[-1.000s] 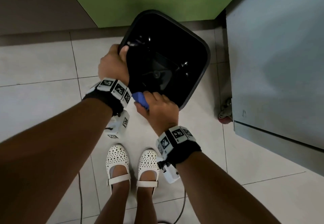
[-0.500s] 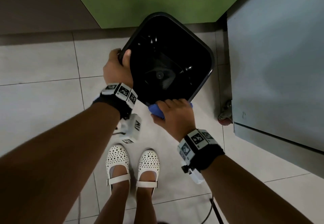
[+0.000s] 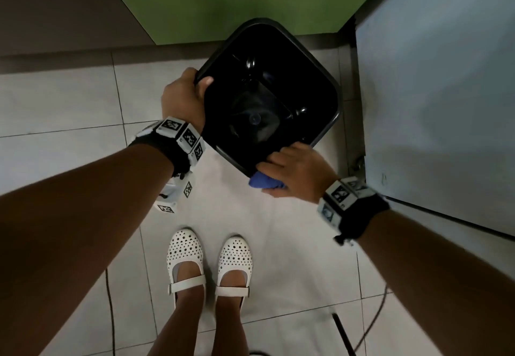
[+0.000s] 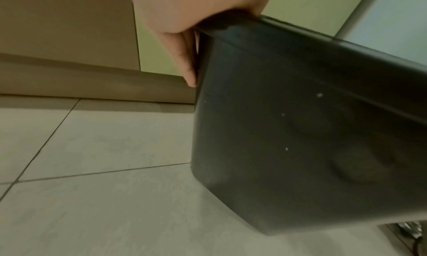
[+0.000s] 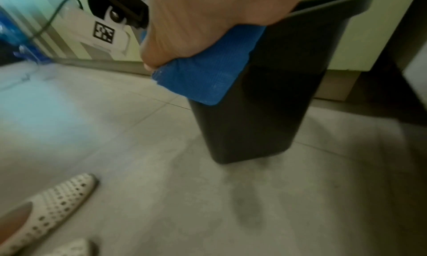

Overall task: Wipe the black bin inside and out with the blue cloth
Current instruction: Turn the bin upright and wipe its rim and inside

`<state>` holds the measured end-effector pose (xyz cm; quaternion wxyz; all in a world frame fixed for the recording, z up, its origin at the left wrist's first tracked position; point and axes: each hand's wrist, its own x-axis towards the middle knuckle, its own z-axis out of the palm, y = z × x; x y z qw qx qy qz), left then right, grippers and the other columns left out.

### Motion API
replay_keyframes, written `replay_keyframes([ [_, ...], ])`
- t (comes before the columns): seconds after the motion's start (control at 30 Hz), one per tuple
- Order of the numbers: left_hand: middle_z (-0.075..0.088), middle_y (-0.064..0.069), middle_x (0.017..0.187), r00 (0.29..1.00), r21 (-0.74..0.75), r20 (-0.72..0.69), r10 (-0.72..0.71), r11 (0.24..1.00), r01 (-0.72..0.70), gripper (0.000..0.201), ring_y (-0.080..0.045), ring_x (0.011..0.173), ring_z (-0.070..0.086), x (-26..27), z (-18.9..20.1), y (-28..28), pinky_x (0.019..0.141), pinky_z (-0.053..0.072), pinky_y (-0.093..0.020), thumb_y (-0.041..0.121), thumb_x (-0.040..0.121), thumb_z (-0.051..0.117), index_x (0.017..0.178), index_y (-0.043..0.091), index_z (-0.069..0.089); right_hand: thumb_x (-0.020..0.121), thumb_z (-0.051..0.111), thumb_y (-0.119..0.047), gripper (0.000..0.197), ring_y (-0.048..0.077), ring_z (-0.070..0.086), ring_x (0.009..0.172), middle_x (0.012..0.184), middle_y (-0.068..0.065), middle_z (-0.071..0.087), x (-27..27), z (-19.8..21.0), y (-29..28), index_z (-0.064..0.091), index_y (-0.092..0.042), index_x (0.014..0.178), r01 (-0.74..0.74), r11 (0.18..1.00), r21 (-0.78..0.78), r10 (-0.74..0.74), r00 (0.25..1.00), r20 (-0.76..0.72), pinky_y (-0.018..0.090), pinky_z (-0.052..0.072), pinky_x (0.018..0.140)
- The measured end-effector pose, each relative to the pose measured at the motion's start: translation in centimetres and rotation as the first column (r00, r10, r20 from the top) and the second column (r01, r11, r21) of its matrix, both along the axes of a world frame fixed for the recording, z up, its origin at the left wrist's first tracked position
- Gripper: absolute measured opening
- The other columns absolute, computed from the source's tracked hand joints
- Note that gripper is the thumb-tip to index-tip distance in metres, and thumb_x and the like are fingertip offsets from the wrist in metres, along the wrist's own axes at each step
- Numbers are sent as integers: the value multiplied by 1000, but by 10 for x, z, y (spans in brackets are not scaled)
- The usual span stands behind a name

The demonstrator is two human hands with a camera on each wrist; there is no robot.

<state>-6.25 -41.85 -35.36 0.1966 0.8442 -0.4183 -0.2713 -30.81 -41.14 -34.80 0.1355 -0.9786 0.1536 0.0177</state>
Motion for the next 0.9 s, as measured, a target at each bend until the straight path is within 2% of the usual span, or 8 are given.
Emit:
replay_keyframes([
  [0.13,63,-27,93,998,53,24,-51,997,50,40,-42,88,58,-2,4,-14,67,33,-34,37,96,38,99,-1,50,63,75,-45,36,20,62,62,73,-4,63,-12,10,-47,69,-25,92,-157,987,22,159,970,-184,25,47,64],
  [0.3,63,-29,95,998,69,36,-59,996,56,40,-43,90,57,-3,6,-15,67,34,-35,36,96,38,101,-3,50,40,90,-37,54,22,64,62,70,-3,66,-14,24,-78,71,-25,89,-80,991,103,114,911,-397,32,51,67],
  [0.4,63,-29,97,999,70,30,34,997,-36,40,-44,90,58,-7,9,-2,66,33,-36,35,97,37,101,-3,49,31,91,-37,56,21,64,64,69,-5,66,-5,27,-76,72,-25,83,-37,998,56,58,890,-452,33,49,72],
  [0.5,62,-30,97,983,81,19,181,980,-182,40,-45,90,57,-7,11,26,65,32,-36,34,98,34,102,-4,48,33,88,-25,45,23,65,70,68,-6,65,9,27,-75,72,-26,75,-52,999,-13,42,916,-400,36,36,87],
  [0.53,62,-31,97,975,89,17,221,971,-222,41,-45,90,57,-7,13,34,65,31,-36,34,98,34,101,-5,47,35,86,-20,41,23,65,70,67,-6,64,13,26,-75,72,-27,72,-51,998,-30,36,926,-375,37,39,90],
  [0.6,62,-31,96,964,103,18,266,958,-266,41,-45,90,56,-7,15,44,66,32,-36,34,98,34,99,-4,47,36,84,-15,39,22,65,70,66,-7,63,18,25,-74,73,-29,70,-56,997,-47,38,943,-331,39,50,88],
  [0.73,62,-30,96,958,109,2,285,953,-284,31,-43,90,56,-5,14,45,65,31,-35,34,98,34,87,6,39,40,86,-12,42,21,65,76,71,-8,63,14,19,-76,73,-29,76,-64,996,-54,44,949,-313,36,48,92],
  [0.9,63,-28,98,911,124,-46,410,907,-402,42,-42,91,57,-18,11,47,66,32,-35,36,98,33,101,-2,49,43,86,-10,40,27,65,84,77,-4,67,20,27,-77,74,-28,77,46,994,-95,-80,917,-390,39,45,93],
])
